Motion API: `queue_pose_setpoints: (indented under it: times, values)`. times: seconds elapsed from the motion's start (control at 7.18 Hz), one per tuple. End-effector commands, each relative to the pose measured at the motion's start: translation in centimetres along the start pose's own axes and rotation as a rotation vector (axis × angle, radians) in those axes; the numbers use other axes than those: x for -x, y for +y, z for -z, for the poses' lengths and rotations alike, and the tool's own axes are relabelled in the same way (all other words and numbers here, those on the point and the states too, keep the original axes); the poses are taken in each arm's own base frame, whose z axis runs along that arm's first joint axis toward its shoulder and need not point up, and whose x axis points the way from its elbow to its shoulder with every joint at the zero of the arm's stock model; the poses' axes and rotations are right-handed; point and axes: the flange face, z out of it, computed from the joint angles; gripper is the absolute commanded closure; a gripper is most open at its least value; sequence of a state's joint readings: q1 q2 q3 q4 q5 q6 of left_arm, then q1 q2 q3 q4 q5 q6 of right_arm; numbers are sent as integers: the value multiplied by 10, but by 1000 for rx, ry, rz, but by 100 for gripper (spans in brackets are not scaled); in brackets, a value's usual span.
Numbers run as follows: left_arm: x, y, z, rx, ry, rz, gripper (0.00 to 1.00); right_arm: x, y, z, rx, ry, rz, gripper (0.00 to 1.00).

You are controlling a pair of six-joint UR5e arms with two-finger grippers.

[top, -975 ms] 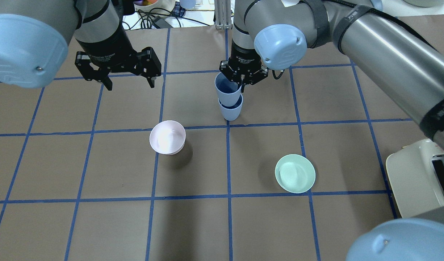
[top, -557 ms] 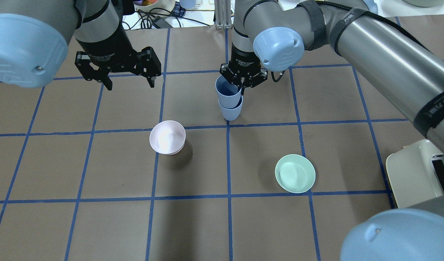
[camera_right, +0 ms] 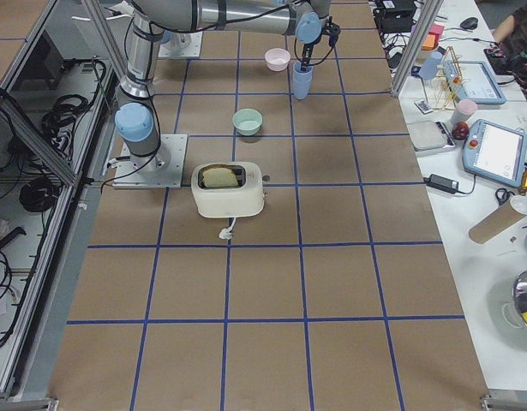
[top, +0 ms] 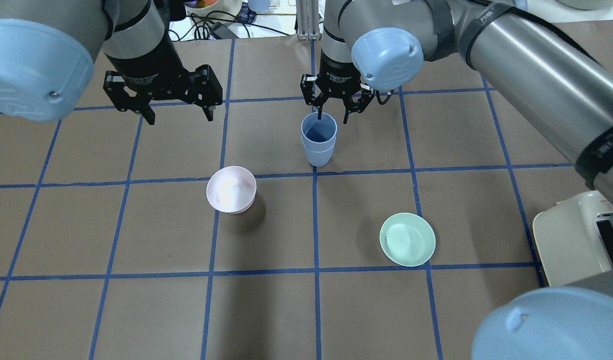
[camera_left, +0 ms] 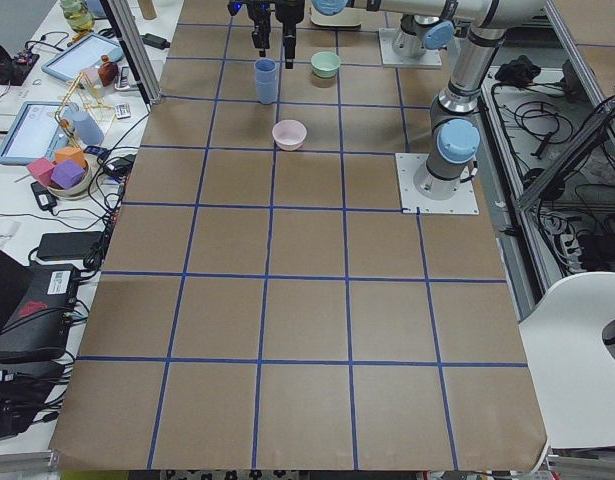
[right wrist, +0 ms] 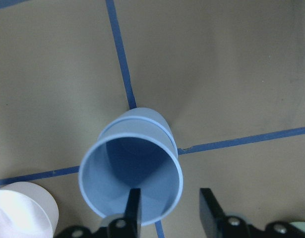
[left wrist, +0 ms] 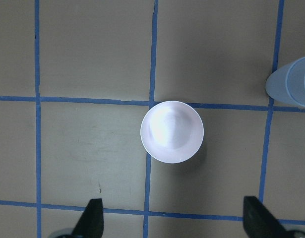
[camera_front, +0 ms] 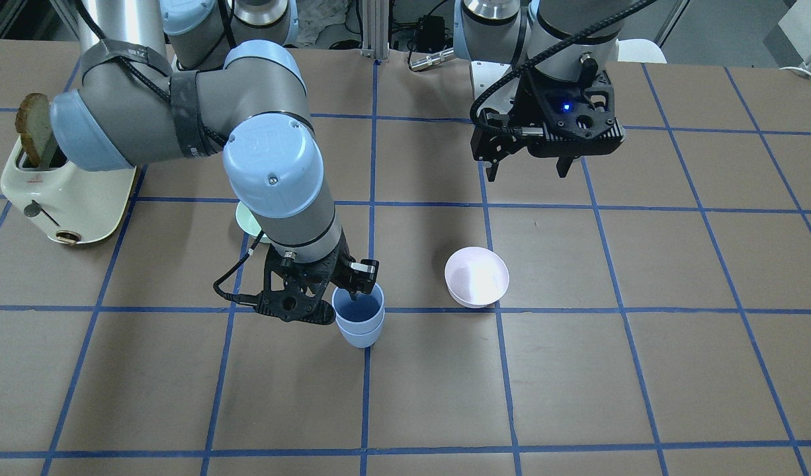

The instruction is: Stack blue cups with both arms

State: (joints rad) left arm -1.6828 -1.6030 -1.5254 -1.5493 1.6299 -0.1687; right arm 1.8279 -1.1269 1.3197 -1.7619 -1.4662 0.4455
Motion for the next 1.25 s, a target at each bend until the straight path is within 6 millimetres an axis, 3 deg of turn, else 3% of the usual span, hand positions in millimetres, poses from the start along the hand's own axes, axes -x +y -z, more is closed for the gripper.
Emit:
queue_pose_setpoints:
  times: [0.0, 0.14, 0.28, 0.42, 0.56, 0.84, 1.11]
  values:
    - [-1, 0, 0, -1, -1, -1, 0, -7, -17, 67, -35, 1, 91, 0]
    - [-1, 0, 0, -1, -1, -1, 0, -33, -28, 89, 6, 21, 139, 0]
    - [-1, 0, 0, 1, -1, -2, 0, -60, -25, 122, -8, 41, 240, 0]
    - [-1, 0, 0, -1, -1, -1, 0, -91, -17, 142, -11, 103, 396, 0]
    - [0, 0, 0, 1, -1, 0, 0, -114, 15, 164, 29, 113, 409, 0]
    - [0, 0, 0, 0, -2, 0, 0, -133, 70, 148, 23, 105, 403, 0]
    - [0, 0, 0, 0, -2, 0, 0, -138, 85, 142, -88, 92, 411, 0]
